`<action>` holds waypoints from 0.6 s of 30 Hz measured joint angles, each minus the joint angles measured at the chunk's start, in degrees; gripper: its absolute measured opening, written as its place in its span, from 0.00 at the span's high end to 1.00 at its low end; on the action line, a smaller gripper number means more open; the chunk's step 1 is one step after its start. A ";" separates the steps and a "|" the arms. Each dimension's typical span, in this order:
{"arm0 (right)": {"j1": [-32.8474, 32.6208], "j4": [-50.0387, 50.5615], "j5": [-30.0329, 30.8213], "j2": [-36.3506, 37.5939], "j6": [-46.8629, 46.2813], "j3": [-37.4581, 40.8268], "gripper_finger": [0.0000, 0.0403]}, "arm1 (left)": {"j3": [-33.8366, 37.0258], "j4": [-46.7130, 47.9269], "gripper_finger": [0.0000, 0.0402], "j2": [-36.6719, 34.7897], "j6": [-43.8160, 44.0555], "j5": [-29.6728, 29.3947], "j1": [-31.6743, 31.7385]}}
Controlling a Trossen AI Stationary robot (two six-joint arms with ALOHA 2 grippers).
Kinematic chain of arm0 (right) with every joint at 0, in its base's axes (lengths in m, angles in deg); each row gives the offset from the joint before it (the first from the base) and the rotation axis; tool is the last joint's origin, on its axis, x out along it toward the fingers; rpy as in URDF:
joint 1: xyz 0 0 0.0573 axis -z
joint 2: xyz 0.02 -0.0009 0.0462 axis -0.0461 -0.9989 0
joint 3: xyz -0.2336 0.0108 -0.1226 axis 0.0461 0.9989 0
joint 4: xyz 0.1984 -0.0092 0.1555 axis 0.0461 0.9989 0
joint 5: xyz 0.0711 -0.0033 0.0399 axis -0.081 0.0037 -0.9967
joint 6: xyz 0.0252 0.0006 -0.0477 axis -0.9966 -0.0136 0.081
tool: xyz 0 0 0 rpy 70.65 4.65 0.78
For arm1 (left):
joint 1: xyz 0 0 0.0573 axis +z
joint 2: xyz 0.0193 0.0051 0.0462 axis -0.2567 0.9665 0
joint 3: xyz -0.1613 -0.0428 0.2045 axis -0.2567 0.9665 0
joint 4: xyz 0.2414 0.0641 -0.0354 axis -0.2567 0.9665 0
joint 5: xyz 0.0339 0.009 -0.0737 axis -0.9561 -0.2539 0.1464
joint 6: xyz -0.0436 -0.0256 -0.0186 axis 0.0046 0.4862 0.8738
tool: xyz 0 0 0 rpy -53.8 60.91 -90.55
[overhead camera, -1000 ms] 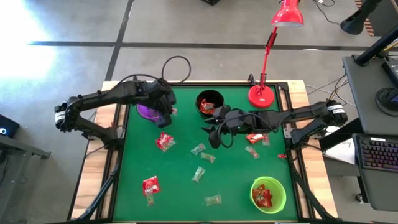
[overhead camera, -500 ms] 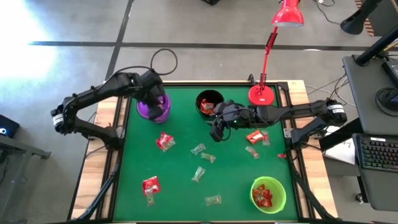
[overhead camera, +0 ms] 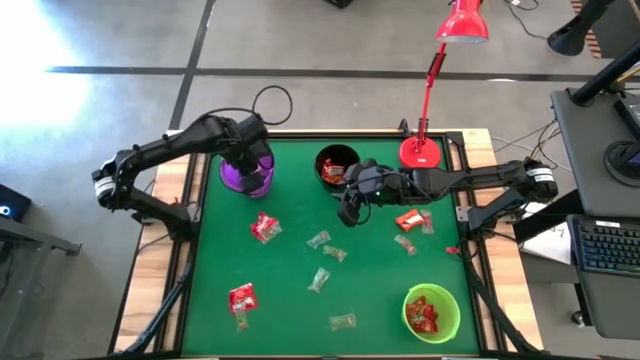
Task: Sort candy
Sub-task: Put the red gummy into the violet bucket, then put the blue gummy into the violet bucket
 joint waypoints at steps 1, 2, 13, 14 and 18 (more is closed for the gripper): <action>0.00 0.07 0.00 0.00 0.00 0.00 0.60 | 0.00 0.00 1.00 0.13 -0.17 -0.01 0.04; 0.00 0.16 0.00 0.00 0.02 0.00 0.60 | 0.00 -0.02 0.99 0.18 -0.30 -0.01 0.04; -0.02 0.28 -0.04 -0.02 0.00 0.00 0.60 | 0.00 1.53 0.86 0.18 2.02 0.32 0.02; -0.02 0.30 -0.02 -0.02 0.00 0.02 0.60 | 0.00 1.59 0.84 0.14 2.04 0.32 0.02; -0.02 0.29 -0.04 -0.02 0.43 0.02 0.60 | 0.00 1.23 0.78 -0.68 1.99 1.36 -0.99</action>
